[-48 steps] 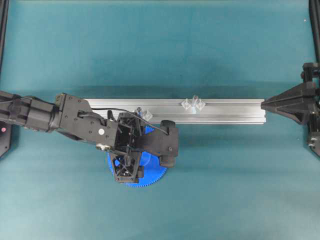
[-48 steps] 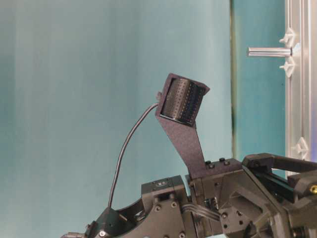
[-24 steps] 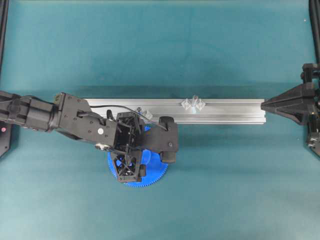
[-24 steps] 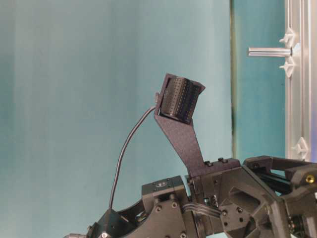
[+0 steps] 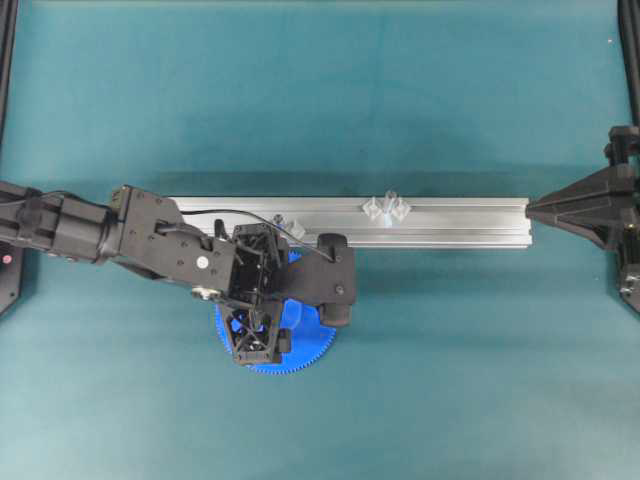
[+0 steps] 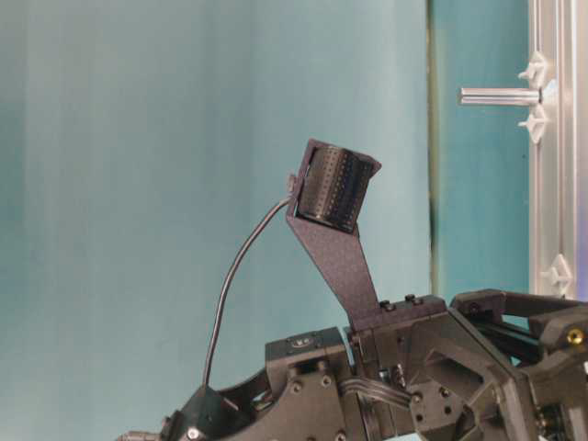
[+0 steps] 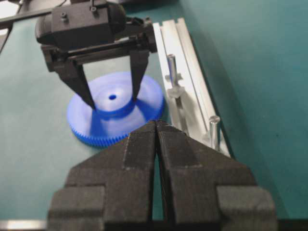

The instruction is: Insert the large gear onto the shaft.

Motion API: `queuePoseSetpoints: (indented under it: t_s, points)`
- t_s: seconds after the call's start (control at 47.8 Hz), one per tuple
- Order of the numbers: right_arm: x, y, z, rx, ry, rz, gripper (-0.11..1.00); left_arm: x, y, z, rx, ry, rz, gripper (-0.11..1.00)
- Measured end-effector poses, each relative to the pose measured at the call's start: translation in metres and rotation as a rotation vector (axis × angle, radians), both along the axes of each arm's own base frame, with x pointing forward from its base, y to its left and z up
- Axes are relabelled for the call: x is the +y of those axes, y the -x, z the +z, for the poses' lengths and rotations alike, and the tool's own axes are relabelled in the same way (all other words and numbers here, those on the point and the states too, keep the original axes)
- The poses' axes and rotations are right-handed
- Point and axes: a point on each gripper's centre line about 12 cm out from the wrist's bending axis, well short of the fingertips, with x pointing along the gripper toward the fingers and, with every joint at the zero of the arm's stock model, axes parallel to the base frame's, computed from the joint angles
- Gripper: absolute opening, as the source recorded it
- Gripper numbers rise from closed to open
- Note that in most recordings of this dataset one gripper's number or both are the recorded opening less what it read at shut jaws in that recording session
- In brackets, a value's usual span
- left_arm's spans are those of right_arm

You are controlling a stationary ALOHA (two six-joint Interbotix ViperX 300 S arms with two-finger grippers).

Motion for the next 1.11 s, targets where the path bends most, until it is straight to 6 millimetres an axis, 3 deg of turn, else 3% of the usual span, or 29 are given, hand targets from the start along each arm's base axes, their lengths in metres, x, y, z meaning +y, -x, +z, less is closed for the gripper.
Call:
queuePoseSetpoints:
  t_s: [0.105,1.109]
  points:
    - [0.0,0.0,0.0,0.0,-0.002,0.0,0.07,-0.0011,0.001,0.0007,0.032,-0.004,-0.001,0.76]
    - [0.0,0.0003,0.0005,-0.003,-0.001,0.0,0.07,-0.0006,-0.0016,0.0087,0.099,-0.015,0.001,0.76]
